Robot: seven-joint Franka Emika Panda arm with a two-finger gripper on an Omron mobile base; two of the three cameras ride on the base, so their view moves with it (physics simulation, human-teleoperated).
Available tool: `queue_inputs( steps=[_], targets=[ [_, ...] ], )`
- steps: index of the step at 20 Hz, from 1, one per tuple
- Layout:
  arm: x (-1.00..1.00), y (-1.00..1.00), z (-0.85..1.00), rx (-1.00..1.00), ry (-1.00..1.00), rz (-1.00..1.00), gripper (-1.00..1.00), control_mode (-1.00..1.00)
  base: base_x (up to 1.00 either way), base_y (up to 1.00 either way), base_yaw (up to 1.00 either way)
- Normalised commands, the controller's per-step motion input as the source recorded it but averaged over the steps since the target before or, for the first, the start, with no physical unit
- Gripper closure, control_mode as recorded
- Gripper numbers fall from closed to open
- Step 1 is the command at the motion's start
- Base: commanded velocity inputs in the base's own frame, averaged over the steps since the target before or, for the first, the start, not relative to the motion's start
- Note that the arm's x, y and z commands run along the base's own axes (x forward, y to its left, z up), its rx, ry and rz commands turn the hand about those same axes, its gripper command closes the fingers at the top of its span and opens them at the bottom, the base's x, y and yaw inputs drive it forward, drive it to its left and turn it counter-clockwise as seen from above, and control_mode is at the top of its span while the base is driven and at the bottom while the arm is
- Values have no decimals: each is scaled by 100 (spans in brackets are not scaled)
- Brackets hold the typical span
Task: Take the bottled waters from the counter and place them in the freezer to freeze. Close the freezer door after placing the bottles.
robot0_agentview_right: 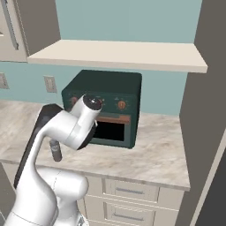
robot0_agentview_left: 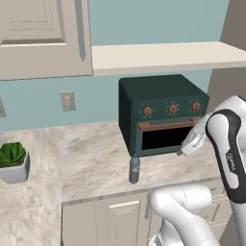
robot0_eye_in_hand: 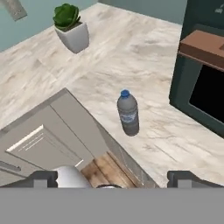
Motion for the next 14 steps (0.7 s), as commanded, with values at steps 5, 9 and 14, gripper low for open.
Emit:
queue_inputs(
  steps=[5,9,14],
  targets=[
    [0,-16,-44,3,-40,18,-100,-100,0,0,0],
    [2,-17,-27,9,-22,7,-100,-100,0,0,0],
    [2,-6,-7,1,-2,0,-100,-100,0,0,0]
  ],
)
